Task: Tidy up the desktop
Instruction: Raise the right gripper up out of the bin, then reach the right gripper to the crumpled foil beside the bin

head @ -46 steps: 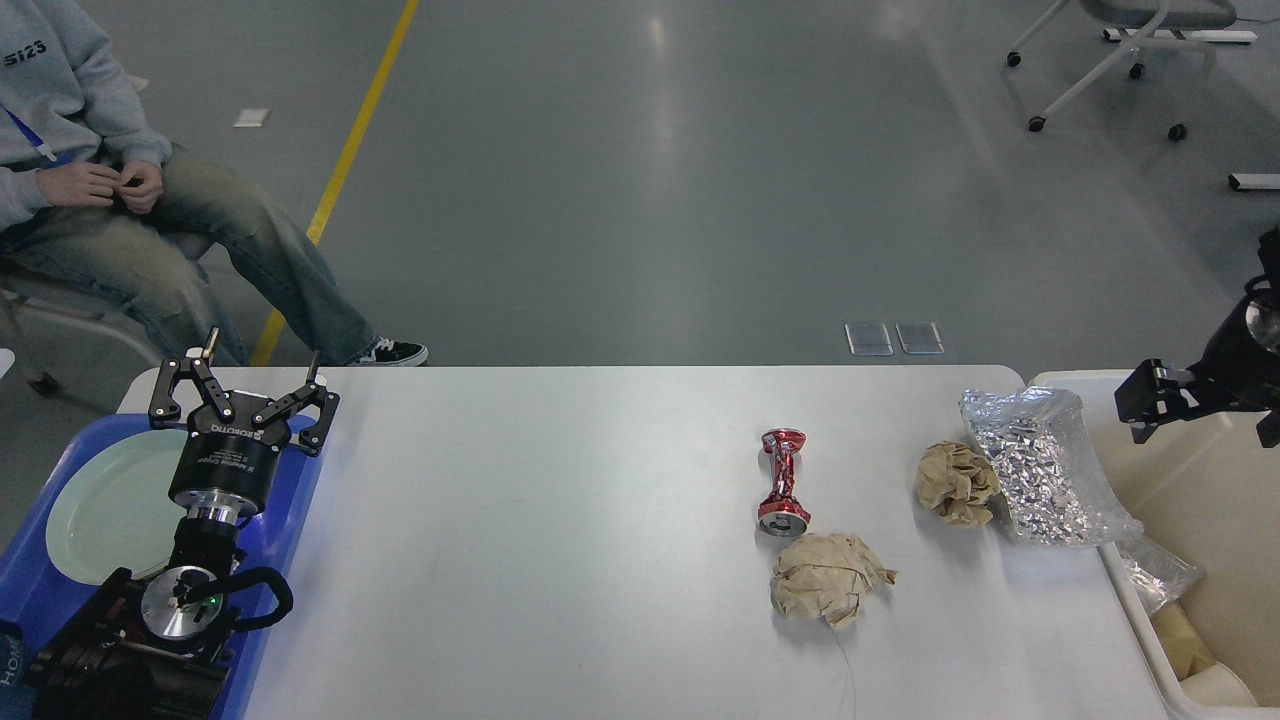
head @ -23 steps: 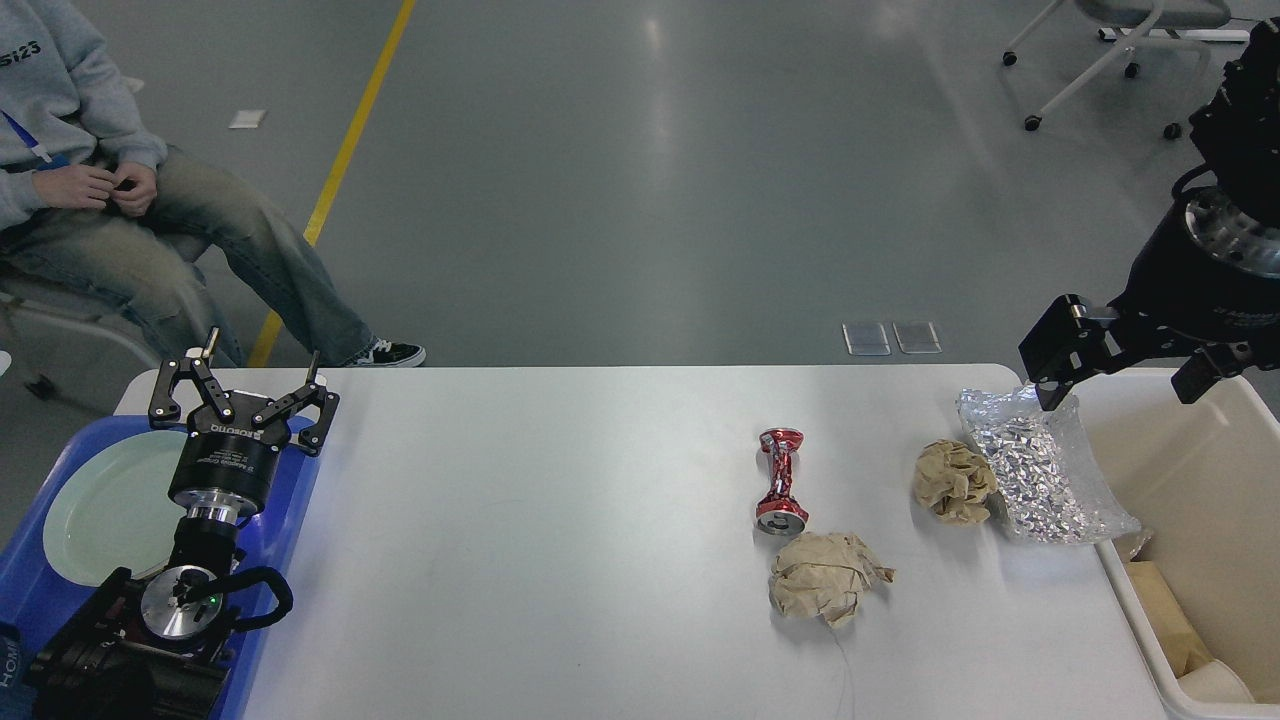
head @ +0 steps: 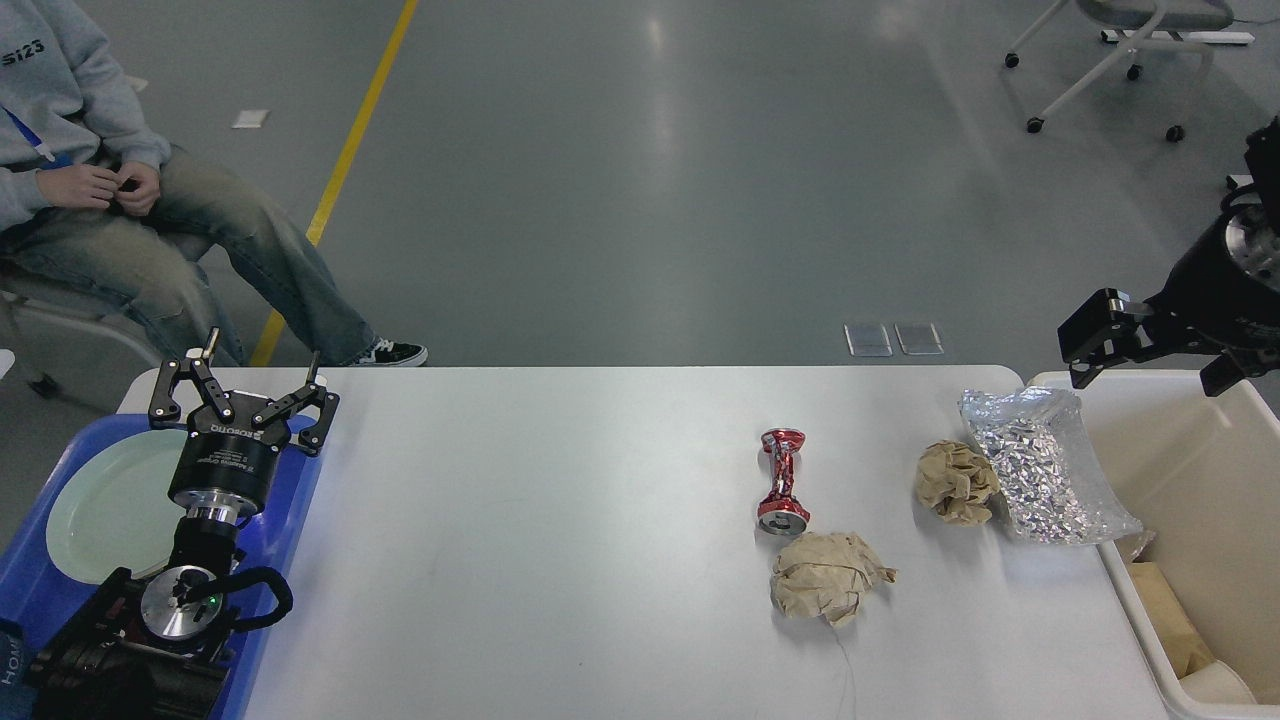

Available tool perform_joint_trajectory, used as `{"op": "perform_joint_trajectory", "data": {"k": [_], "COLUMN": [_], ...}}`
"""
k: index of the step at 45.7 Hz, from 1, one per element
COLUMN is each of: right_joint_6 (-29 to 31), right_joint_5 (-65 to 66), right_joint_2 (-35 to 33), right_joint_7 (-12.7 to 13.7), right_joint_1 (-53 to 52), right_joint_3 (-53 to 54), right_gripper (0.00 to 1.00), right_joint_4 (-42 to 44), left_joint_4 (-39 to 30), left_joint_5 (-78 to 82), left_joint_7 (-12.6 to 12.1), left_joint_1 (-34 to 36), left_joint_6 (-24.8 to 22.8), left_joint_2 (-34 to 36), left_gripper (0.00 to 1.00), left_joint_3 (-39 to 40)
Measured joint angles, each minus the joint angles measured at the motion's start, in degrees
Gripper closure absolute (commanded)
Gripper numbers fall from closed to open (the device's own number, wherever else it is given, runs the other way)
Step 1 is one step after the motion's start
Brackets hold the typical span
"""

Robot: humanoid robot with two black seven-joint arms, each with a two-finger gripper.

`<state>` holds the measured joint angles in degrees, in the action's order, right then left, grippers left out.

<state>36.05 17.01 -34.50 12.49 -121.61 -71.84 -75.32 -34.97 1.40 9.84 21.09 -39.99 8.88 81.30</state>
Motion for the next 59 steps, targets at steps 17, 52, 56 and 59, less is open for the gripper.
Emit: {"op": "perform_joint_trajectory", "data": {"k": [17, 52, 56, 59], "right_joint_6": [-23.7, -39.9, -39.9, -40.1], "right_joint_5": [1.9, 4.9, 4.9, 5.3], "right_joint_2": [-1.8, 12.7, 9.1, 7.6], "right_joint_7": [-0.7, -28.8, -29.8, -29.8], "right_joint_1": [38.8, 71.1, 65.8, 63.6], "right_joint_3": [12.9, 17.3, 18.4, 18.5], "right_gripper": [0.01, 0.02, 0.02, 0.01], "right_joint_4": [27.7, 60.4, 49.7, 45.2], "left_joint_4": [0.0, 0.0, 0.0, 0.0], "left_joint_5": [0.0, 0.0, 0.0, 0.0], "left_joint_7": [0.0, 0.0, 0.0, 0.0], "left_joint_1": [0.0, 0.0, 0.0, 0.0], "left_joint_6": [0.0, 0.0, 0.0, 0.0], "left_joint_2": [0.0, 0.0, 0.0, 0.0], "left_gripper": [0.04, 0.04, 0.04, 0.04], "left_joint_3": [0.0, 0.0, 0.0, 0.0]}}
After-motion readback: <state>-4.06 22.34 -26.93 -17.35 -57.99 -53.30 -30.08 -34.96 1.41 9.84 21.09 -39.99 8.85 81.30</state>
